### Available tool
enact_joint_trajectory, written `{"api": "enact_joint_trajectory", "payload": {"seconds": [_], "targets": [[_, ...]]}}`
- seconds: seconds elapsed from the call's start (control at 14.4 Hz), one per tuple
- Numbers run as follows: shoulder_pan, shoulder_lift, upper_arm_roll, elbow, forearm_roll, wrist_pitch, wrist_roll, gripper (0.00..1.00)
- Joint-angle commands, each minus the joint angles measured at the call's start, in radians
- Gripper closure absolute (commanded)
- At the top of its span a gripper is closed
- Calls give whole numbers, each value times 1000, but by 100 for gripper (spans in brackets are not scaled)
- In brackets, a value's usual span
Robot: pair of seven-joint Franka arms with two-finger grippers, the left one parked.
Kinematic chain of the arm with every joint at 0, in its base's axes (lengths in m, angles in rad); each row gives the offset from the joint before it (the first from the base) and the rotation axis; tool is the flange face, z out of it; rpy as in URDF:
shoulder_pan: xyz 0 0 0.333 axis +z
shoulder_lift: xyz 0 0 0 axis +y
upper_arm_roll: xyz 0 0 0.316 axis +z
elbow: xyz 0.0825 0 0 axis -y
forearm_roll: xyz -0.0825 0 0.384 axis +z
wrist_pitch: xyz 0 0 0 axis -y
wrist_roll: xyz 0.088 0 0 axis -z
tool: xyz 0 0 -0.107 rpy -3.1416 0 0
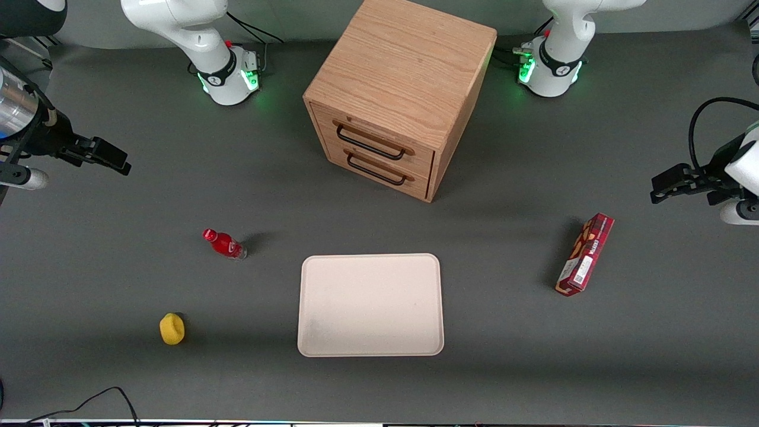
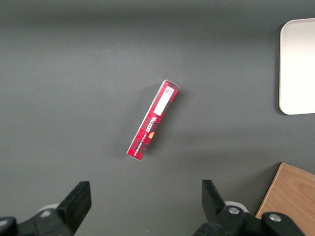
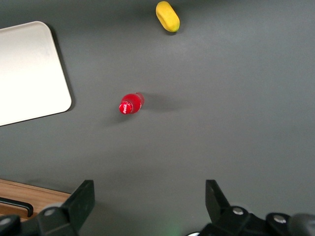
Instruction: Open upper drawer
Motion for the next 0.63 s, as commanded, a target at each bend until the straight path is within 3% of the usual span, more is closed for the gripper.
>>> {"api": "enact_joint_trajectory", "payload": {"seconds": [0.0, 0.35, 0.56], "targets": [[9, 9, -5, 27, 7, -15, 19, 0], [12, 15, -2, 62, 16, -17, 11, 0], [15, 15, 7, 105, 142, -105, -15, 0]]}}
